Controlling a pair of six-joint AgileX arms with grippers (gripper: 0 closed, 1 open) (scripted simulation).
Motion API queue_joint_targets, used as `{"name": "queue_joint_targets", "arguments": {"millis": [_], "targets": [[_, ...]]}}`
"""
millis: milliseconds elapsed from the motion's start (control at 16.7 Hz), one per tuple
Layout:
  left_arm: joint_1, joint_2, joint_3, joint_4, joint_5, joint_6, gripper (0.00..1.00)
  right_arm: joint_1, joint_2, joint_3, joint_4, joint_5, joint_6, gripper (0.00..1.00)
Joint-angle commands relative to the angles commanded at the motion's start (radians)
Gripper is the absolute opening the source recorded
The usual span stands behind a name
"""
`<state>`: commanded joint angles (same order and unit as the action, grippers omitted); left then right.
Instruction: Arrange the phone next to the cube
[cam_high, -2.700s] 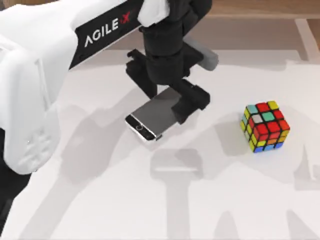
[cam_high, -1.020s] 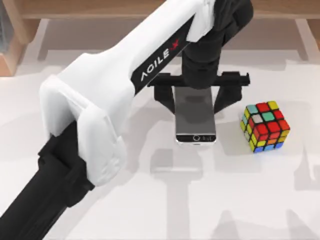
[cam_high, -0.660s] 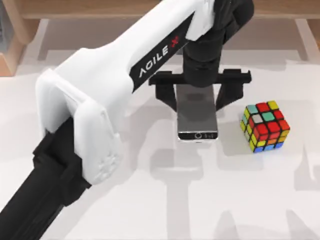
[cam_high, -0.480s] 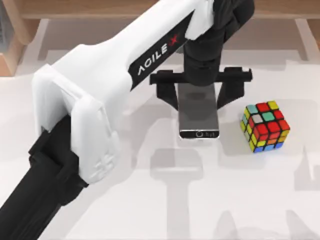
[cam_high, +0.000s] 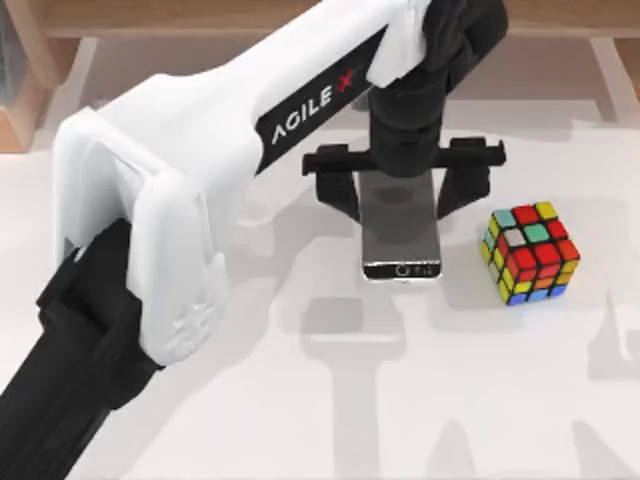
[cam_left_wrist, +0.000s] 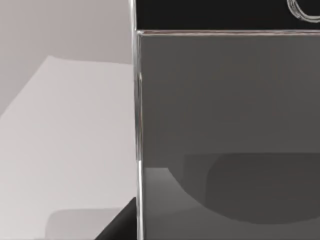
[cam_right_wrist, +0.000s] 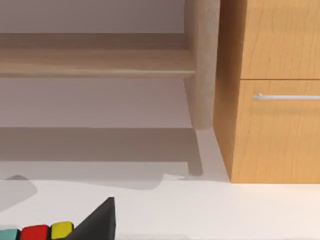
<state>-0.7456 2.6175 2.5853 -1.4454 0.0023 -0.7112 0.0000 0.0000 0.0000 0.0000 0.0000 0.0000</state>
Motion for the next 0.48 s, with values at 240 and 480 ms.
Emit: {"name": "queue_joint_targets", "arguments": {"millis": [240,480], "targets": [[0.0,-0.008,-0.076,0.051,0.001,0.0,0.0,0.0,0.0,0.0,0.0,0.0,0.0,1.0],[0.001,0.014,-0.134,0.079,0.001,0.0,0.0,0.0,0.0,0.0,0.0,0.0,0.0,1.0]]}}
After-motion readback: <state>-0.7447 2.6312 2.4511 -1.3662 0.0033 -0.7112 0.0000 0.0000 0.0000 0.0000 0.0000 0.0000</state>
